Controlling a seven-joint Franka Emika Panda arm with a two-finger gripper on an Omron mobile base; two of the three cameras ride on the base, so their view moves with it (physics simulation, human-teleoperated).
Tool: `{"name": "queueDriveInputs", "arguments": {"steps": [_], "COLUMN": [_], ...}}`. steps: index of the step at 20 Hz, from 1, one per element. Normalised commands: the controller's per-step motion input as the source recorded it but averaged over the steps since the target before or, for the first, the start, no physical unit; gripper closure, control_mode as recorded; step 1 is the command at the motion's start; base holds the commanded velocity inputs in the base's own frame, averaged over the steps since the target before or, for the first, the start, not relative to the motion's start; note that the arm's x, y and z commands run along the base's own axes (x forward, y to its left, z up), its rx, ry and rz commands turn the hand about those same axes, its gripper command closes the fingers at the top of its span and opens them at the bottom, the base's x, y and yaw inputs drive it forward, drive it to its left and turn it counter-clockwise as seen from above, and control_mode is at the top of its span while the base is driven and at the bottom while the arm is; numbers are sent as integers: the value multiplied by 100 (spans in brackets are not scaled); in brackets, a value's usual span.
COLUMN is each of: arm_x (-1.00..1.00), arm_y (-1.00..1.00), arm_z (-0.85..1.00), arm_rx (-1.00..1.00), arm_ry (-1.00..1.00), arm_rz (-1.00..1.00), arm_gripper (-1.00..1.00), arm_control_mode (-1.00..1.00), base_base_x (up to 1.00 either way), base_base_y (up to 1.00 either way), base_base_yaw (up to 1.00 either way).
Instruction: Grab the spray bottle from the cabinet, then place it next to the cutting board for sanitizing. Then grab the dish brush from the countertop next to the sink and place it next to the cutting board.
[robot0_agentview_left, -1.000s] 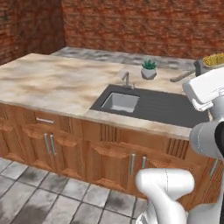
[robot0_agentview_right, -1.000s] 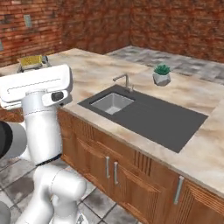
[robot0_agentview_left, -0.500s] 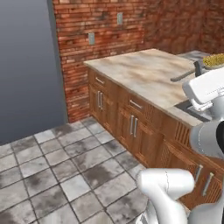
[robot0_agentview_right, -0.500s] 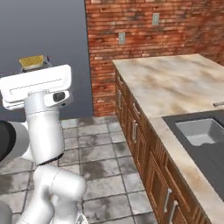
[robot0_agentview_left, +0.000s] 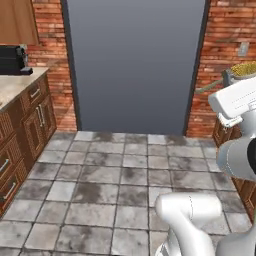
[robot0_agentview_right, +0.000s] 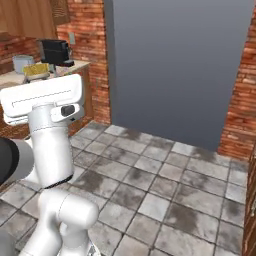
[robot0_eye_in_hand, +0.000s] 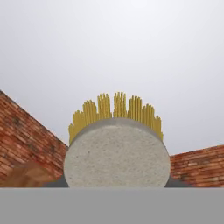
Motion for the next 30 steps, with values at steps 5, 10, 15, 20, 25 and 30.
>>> {"name": "queueDriveInputs", "arguments": {"steps": [5, 10, 15, 20, 25, 30], "arm_x": [0, 0, 0, 0, 0, 0], "arm_y": [0, 0, 0, 0, 0, 0], "arm_z": [0, 0, 0, 0, 0, 0], "arm_rx": [0, 0, 0, 0, 0, 0], "arm_ry": [0, 0, 0, 0, 0, 0], "arm_rz": [0, 0, 0, 0, 0, 0], "arm_gripper": [100, 100, 100, 100, 100, 100], "arm_control_mode": [100, 100, 100, 100, 100, 100], "base_base_x": [3, 37, 69, 100, 100, 100], "base_base_y": [20, -23, -69, -50, 17, 71], "base_base_yaw": [96, 66, 24, 17, 14, 15]}}
